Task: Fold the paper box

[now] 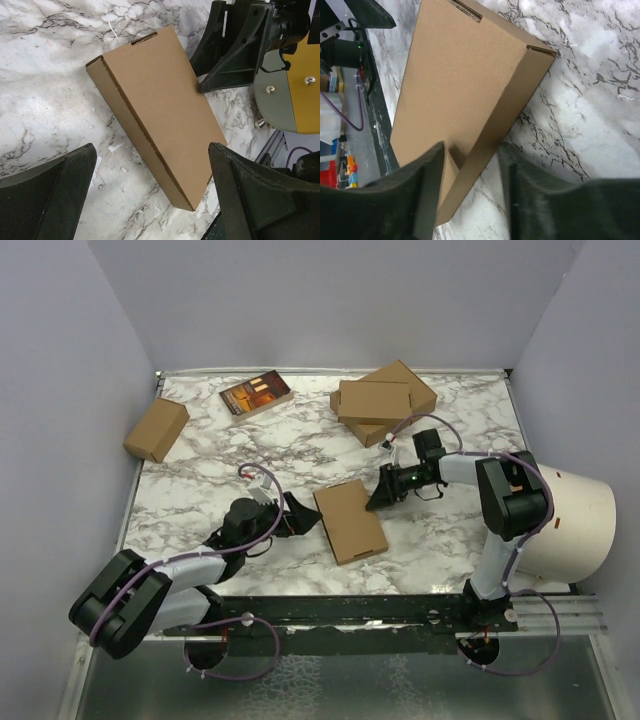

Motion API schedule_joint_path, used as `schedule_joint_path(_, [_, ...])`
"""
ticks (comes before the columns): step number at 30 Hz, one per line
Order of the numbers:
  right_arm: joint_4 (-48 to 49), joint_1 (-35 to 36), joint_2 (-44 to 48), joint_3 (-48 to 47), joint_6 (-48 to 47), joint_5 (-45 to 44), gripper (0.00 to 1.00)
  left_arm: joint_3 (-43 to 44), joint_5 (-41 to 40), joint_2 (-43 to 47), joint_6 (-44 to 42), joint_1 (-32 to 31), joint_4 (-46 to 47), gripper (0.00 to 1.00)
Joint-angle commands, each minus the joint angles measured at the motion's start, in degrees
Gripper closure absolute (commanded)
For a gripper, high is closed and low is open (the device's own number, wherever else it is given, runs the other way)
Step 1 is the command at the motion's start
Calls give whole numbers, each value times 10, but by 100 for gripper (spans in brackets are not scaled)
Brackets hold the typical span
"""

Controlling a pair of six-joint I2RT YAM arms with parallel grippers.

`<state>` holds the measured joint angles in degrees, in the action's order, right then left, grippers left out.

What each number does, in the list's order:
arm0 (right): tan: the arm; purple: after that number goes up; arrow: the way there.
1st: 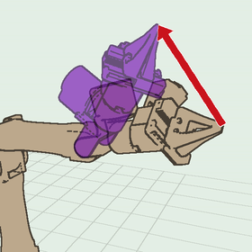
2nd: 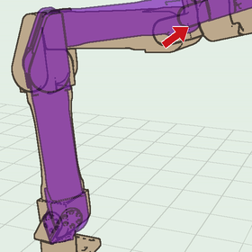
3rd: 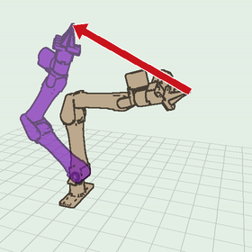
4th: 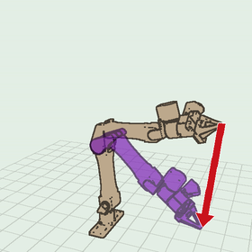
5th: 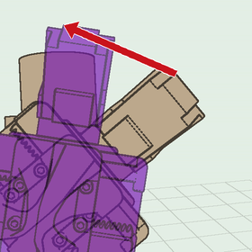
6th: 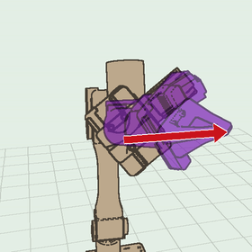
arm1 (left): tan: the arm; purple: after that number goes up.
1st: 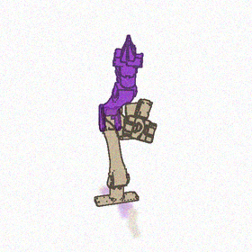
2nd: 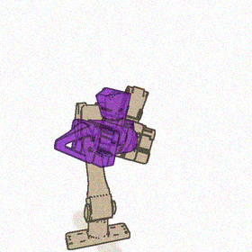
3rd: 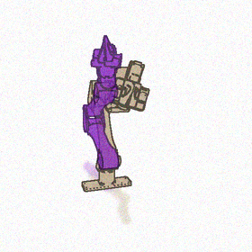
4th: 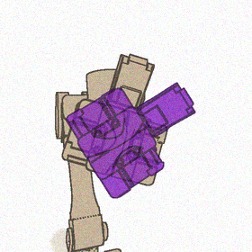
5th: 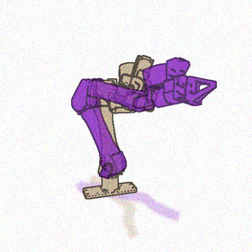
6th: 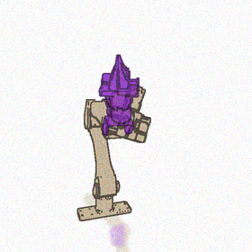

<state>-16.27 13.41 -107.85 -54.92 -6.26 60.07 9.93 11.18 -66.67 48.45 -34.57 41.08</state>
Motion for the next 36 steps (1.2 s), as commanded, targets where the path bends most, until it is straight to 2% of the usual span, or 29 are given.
schedule_joint_path(1, [1, -10, -18, -8, 18, 10, 61, -3, 22, -19, 6, 1, 32, 3])
schedule_joint_path(9, [-59, -44, -73, -34, -12, 30, 78, -9, 33, -76, 38, -4, 80, 3])
schedule_joint_path(17, [-54, -51, -80, -33, -5, 27, 81, -3, 8, -123, 85, -31, 116, 2])
schedule_joint_path(21, [-55, -52, -84, -33, -5, 27, 82, -3, -7, -162, 119, -44, 163, 2])
schedule_joint_path(26, [-54, -52, -86, -33, -6, 24, 82, 16, -50, -205, 150, -66, 178, 3])
schedule_joint_path(30, [-55, -52, -88, -33, -7, 20, 83, 31, -72, -243, 173, -81, 188, 9])
schedule_joint_path(36, [-56, -52, -91, -34, -7, 13, 83, 24, -79, -301, 217, -92, 274, 19])
